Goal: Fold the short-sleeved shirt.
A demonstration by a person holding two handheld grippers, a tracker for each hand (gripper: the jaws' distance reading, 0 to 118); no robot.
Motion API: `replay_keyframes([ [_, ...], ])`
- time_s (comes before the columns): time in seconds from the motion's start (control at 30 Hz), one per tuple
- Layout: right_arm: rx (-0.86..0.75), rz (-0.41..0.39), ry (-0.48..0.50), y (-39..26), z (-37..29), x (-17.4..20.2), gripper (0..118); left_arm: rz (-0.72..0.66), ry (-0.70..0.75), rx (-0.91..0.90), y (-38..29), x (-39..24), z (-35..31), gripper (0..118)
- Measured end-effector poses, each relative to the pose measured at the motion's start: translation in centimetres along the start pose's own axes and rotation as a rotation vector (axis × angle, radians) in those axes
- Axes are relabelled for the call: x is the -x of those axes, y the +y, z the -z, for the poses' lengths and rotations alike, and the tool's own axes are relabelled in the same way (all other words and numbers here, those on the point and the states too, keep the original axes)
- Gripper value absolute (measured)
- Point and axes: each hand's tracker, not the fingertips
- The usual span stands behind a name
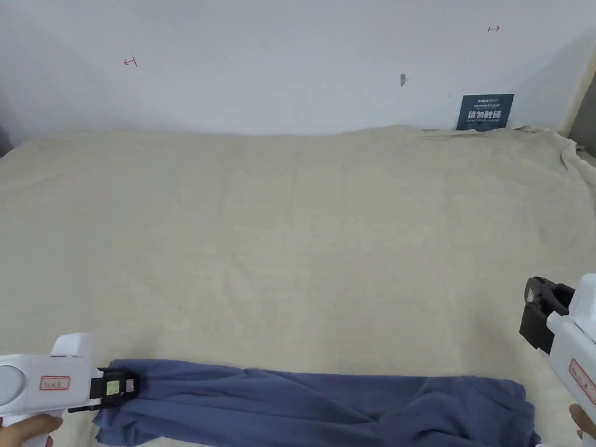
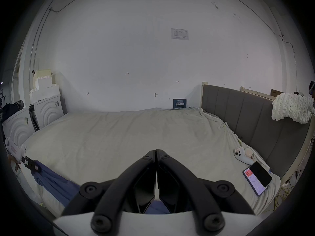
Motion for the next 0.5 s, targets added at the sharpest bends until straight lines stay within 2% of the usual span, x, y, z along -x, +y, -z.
replay_keyframes([
  [0.23,-0.006,0.004,0.016,0.0,0.1,-0.1,0,-0.059,0.11,0.016,0.0,1.7,-2.6,1],
  [0.37,-0.004,0.005,0.023,-0.2,0.1,0.0,0,-0.074,0.171,0.046,0.1,-0.7,-3.1,1],
  [0.5,-0.001,-0.002,0.03,-0.3,-0.2,0.0,0,0.06,0.301,0.046,0.4,-6.2,-3.0,1],
])
